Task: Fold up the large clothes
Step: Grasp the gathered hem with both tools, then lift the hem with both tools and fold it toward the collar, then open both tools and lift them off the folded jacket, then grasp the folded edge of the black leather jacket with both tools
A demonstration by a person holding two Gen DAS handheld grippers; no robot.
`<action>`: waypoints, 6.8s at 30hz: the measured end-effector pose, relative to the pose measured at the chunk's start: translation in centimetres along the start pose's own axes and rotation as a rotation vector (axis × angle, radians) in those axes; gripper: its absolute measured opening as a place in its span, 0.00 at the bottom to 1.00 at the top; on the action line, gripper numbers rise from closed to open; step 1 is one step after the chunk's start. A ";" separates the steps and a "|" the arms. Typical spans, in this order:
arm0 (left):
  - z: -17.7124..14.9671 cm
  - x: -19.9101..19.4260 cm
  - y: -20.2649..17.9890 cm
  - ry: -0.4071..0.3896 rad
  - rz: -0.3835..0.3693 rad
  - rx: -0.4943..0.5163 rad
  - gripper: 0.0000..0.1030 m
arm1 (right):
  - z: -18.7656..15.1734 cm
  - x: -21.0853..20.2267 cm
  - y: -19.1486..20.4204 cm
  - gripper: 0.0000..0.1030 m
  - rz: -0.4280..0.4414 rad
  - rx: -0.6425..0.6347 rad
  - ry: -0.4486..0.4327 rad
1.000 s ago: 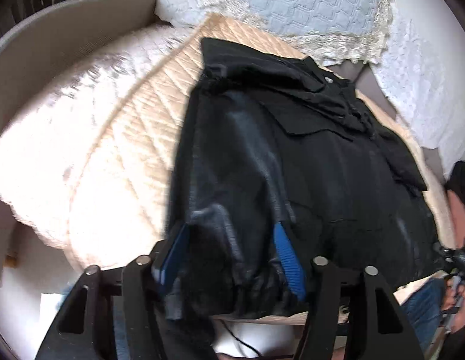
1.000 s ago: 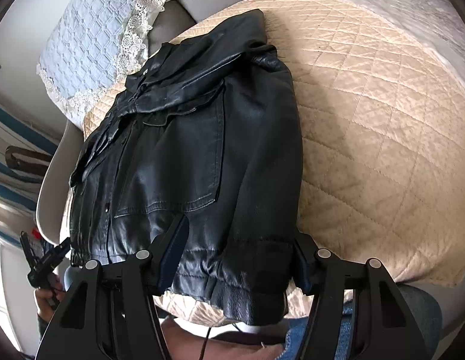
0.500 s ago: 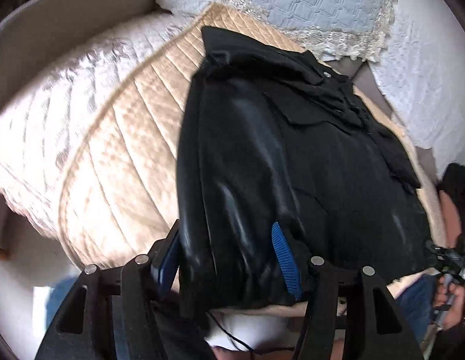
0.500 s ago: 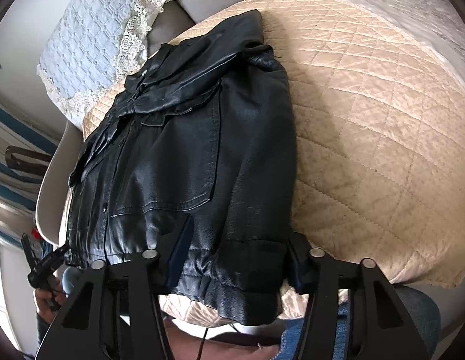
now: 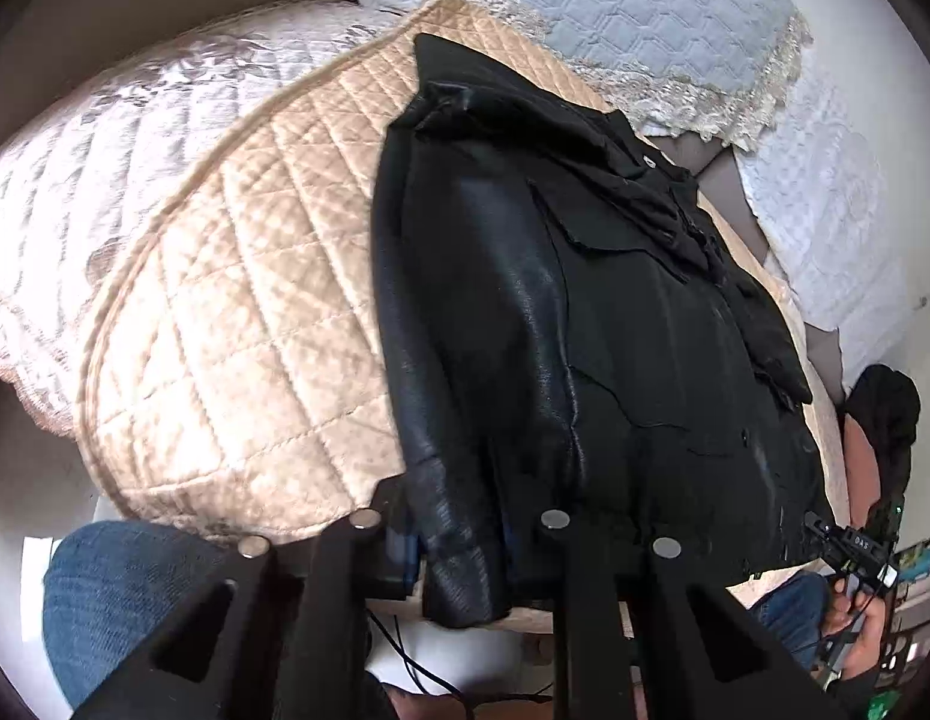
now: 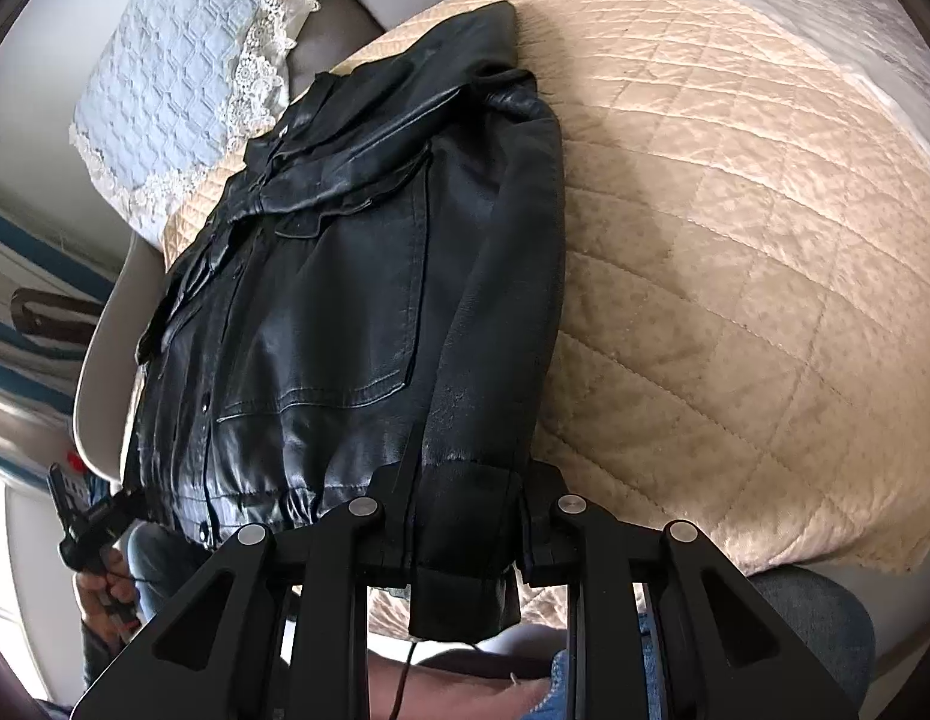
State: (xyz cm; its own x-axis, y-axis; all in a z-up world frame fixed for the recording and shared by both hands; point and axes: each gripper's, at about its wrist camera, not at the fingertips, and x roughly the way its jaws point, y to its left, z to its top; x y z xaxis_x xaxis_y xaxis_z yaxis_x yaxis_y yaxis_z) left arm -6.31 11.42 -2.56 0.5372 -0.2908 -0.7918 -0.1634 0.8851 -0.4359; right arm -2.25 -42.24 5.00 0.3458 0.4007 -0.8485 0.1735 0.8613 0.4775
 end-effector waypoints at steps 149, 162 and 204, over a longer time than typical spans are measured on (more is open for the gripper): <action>10.2 4.3 -7.0 -0.191 0.280 0.214 0.56 | 7.4 3.4 3.3 0.51 -0.157 -0.107 -0.224; 8.0 5.9 -4.8 -0.139 0.138 0.057 0.58 | 5.9 5.0 0.7 0.66 0.064 0.106 -0.240; 14.1 5.0 -6.0 -0.272 0.137 -0.057 0.17 | 10.2 0.9 -0.5 0.14 0.033 0.313 -0.370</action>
State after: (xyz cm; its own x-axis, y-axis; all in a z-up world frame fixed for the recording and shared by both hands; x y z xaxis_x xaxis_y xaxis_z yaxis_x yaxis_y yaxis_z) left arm 9.01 9.82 2.12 0.7071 -0.0553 -0.7049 -0.2917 0.8853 -0.3621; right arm 7.42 -45.45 6.32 0.6502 0.2392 -0.7211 0.4066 0.6922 0.5963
